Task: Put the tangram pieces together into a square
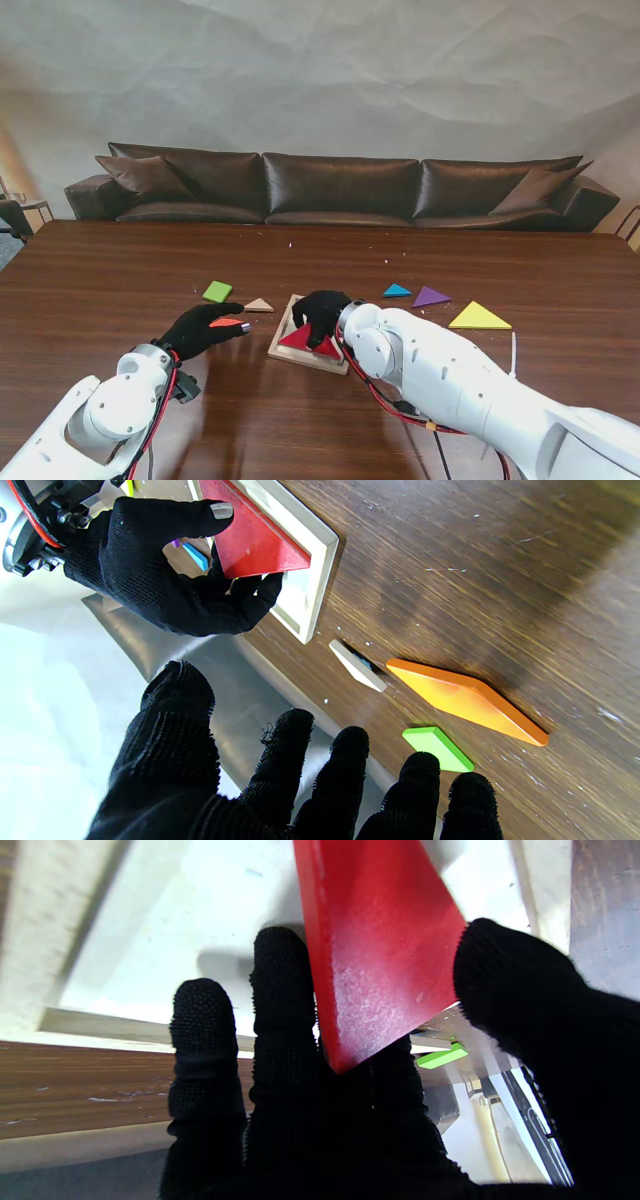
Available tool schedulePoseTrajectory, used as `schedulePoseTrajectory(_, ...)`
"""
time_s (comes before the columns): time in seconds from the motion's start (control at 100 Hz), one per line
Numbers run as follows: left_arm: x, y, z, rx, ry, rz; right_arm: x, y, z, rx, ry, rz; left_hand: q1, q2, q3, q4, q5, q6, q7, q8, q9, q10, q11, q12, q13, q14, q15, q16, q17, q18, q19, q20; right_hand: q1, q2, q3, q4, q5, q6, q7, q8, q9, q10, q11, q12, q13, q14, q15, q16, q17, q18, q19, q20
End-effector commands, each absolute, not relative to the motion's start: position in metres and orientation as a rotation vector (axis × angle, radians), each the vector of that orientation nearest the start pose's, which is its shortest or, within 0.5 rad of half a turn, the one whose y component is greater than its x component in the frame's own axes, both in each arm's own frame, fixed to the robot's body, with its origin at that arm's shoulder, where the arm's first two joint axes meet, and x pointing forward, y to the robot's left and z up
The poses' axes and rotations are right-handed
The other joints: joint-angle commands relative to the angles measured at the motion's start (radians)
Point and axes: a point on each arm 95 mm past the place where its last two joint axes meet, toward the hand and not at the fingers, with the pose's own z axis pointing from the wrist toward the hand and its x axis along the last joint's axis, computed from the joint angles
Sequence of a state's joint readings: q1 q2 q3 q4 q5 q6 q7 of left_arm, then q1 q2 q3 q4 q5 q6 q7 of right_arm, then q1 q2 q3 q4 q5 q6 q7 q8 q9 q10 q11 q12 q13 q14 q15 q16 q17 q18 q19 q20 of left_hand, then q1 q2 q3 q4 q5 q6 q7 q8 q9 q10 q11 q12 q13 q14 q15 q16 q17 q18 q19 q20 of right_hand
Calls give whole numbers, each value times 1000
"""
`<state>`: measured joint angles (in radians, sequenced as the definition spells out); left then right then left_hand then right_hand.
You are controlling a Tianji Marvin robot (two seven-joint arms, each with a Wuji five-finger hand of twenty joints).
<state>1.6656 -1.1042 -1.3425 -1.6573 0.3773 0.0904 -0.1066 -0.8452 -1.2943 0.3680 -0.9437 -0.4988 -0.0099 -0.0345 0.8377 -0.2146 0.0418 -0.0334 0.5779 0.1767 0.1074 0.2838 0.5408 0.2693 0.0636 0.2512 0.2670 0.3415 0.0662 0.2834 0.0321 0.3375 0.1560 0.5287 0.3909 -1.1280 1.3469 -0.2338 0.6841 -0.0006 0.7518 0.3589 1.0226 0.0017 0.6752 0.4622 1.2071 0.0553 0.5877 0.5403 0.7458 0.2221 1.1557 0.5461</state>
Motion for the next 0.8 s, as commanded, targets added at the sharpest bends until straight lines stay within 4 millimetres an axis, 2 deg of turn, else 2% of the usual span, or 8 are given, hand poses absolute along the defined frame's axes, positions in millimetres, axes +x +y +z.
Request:
schedulePoseTrajectory(0.0, 383, 33, -337, -1960, 1156, -1673, 491, 156, -376, 1238, 1978, 1475, 7, 25, -15, 21, 6, -1, 0, -3, 24, 0, -1, 11, 4, -6, 1, 8, 2, -18, -4, 2, -36, 17, 22, 14, -40, 13, -5, -10, -83, 70, -86, -86, -18, 11, -9, 4, -87, 23, -13, -8)
schedulePoseTrajectory(0.36, 383, 34, -337, -1958, 1165, -1667, 487, 155, -379, 1228, 1986, 1467, 7, 25, -15, 21, 6, 1, 0, -3, 25, 2, -1, 12, 6, -4, 3, 9, 2, -17, -4, 1, -79, 26, 8, 8, -49, 16, 0, -23, -119, 77, -76, -101, -46, 18, -15, 0, -117, 18, -13, -17)
schedulePoseTrajectory(0.79, 381, 34, -336, -1962, 1169, -1661, 484, 153, -381, 1219, 1990, 1458, 6, 27, -15, 21, 5, 0, 0, -3, 23, 0, -2, 13, 7, -8, 3, 9, 3, -18, -3, 2, -116, 75, -14, 7, -48, 16, -4, -34, -125, 79, -74, -111, -61, 21, -13, -6, -137, 11, -17, -28)
